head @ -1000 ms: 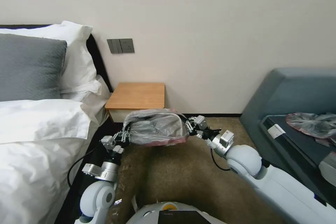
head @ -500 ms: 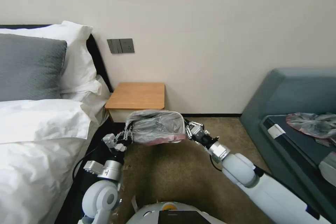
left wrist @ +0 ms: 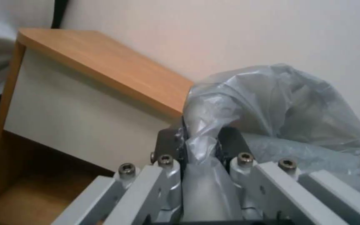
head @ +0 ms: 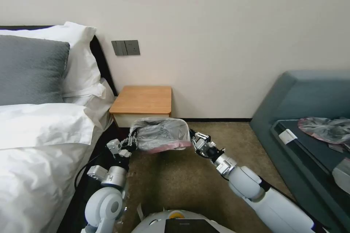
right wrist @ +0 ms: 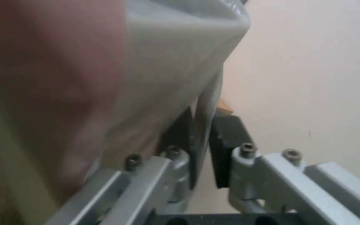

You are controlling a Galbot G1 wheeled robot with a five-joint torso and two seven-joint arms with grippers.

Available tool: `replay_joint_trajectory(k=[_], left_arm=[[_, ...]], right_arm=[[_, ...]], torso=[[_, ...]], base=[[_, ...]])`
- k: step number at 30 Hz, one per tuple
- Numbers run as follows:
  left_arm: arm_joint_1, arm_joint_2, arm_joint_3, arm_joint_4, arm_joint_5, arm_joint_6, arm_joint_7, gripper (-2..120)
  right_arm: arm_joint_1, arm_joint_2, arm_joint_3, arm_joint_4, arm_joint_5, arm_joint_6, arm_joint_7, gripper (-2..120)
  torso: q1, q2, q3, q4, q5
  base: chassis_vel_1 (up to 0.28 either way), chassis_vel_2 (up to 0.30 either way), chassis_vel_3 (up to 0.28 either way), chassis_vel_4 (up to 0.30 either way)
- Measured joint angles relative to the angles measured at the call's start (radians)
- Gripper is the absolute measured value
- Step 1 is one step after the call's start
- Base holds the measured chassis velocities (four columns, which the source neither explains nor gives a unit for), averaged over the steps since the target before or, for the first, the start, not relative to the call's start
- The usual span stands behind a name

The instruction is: Pick up the garbage bag from the table and place it over the trash can.

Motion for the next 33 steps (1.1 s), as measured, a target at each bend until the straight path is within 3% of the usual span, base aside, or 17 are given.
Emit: replay_joint_trajectory(k=[2,5,6,13,21,29,33], left_arm=[[-0.003,0.002,-0.005,0.004,0.0,0.002,-0.002,8],[-0.005,0.004,-0.009,0.006,-0.001,0.003,-0.004,8],[-0.007,0.004,-0.012,0.009,-0.001,0.003,-0.005,8],[-0.002,-0.002,-0.028,0.015,-0.001,0.003,-0.01,8],[0.001,-0.005,-0.038,0.026,0.006,0.004,-0.017,8],[-0.001,-0.005,-0.038,0.03,0.006,0.011,-0.024,8],[0.0,-0.004,-0.038,0.03,0.008,0.017,-0.026,8]], right_arm=[[-0.011,0.004,0.012,0.007,-0.013,0.002,-0.002,25],[-0.017,0.007,0.021,0.017,-0.02,0.001,-0.002,32],[-0.022,0.009,0.029,0.026,-0.026,0.001,-0.001,41],[-0.035,0.022,0.052,0.044,-0.057,0.019,0.0,62],[-0.081,0.038,0.197,0.092,-0.104,0.086,-0.037,94],[-0.111,0.071,0.311,0.14,-0.118,0.17,-0.087,100],[-0.12,0.071,0.335,0.178,0.019,0.264,-0.312,100]], torso=[[0.0,0.0,0.0,-0.0001,0.0],[0.0,0.0,0.0,0.0,0.0],[0.0,0.0,0.0,-0.0001,0.0],[0.0,0.0,0.0,0.0,0.0],[0.0,0.0,0.0,0.0001,0.0],[0.0,0.0,0.0,-0.0001,0.0],[0.0,0.0,0.0,-0.0001,0.0]], base=[[0.0,0.0,0.0,0.0],[0.0,0.0,0.0,0.0],[0.0,0.0,0.0,0.0],[0.0,0.0,0.0,0.0],[0.0,0.0,0.0,0.0],[0.0,0.0,0.0,0.0],[0.0,0.0,0.0,0.0]])
